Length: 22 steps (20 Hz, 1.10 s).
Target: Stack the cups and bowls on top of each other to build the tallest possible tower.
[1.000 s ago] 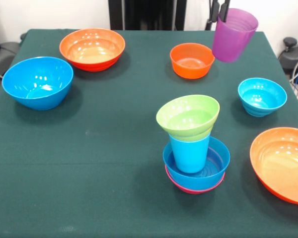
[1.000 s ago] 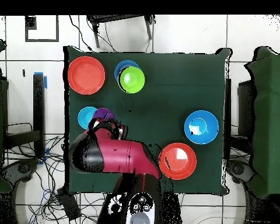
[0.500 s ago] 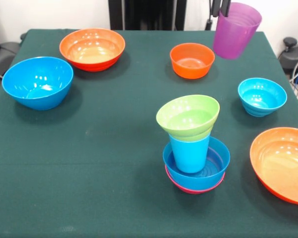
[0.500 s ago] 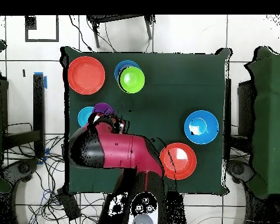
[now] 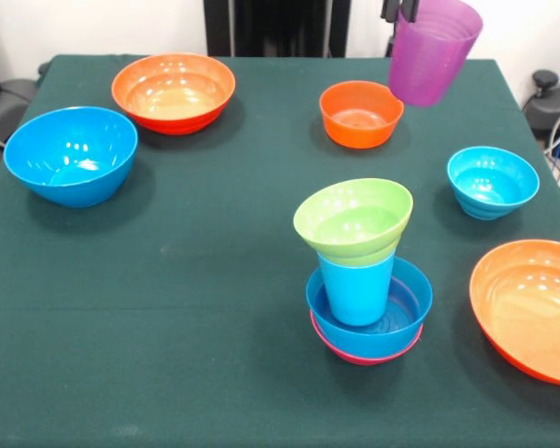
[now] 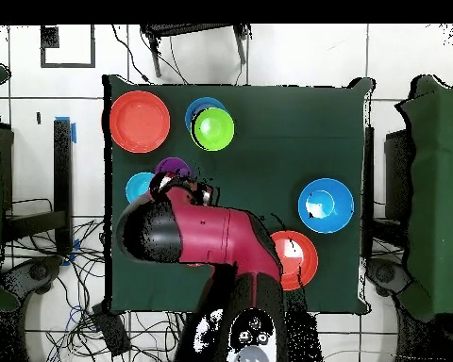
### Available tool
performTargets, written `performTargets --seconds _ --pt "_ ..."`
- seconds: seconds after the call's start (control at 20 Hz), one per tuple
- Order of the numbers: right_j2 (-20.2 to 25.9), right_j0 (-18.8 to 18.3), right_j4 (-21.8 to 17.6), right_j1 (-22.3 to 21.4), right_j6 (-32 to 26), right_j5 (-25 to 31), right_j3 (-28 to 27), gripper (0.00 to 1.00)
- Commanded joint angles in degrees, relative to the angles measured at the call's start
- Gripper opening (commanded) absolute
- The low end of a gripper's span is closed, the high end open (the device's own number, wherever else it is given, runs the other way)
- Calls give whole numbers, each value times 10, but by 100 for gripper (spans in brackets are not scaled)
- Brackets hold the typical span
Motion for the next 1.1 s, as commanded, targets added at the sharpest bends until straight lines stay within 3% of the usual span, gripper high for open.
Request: performTargets --seconds 0.05,1.1 --pt "61 -11 -47 13 -48 71 -28 0" --pt "86 -44 -88 37 -68 126 -101 0"
